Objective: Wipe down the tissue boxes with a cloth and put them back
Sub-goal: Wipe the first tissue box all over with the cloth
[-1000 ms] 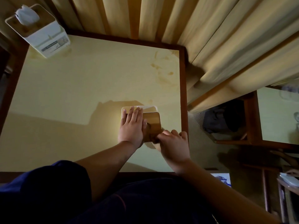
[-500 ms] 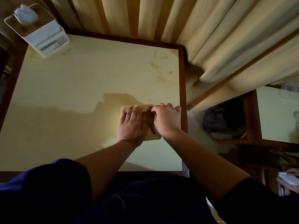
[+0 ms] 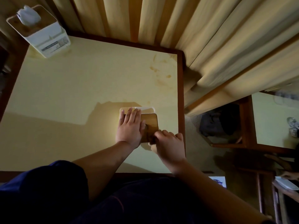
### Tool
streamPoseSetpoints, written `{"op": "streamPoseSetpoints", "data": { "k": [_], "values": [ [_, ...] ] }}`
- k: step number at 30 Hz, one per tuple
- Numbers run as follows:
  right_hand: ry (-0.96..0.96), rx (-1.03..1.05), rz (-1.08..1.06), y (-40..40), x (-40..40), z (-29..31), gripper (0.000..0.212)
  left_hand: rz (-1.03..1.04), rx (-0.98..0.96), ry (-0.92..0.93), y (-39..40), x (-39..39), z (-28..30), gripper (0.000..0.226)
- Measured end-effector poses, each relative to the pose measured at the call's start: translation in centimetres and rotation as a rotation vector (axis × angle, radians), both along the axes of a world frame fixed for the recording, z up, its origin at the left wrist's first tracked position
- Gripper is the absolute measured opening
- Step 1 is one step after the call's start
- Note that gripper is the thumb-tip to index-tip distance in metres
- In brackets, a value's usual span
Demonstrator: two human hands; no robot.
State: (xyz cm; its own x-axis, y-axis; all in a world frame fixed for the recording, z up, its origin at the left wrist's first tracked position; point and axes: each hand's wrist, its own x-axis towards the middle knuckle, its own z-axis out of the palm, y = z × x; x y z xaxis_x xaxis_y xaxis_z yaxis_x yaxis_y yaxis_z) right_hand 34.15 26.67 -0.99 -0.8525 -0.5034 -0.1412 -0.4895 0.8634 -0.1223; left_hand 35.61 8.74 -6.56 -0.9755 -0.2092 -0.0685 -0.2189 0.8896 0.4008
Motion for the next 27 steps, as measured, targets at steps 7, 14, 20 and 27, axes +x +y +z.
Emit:
{"op": "streamPoseSetpoints", "data": {
  "k": [7, 14, 20, 27],
  "values": [
    [-0.051, -0.062, 0.035, 0.6, -0.9, 0.3, 0.021, -0.059, 0.108, 0.005, -1.0, 0.3, 1.3, 0.084],
    [-0.195, -0.284, 0.047, 4.3, -0.5, 0.7, 0.019, -0.518, -0.052, -0.292, -4.3, -0.1, 2.7, 0.144],
    [-0.114, -0.22, 0.142, 5.9, -0.3, 1.2, 0.019, -0.95, -0.324, -0.398, -4.3, -2.6, 5.1, 0.122],
    [-0.143, -0.178, 0.205, 4.3, -0.7, 1.4, 0.018, -0.762, -0.12, -0.395, -3.5, -2.8, 6.4, 0.136]
  ]
}}
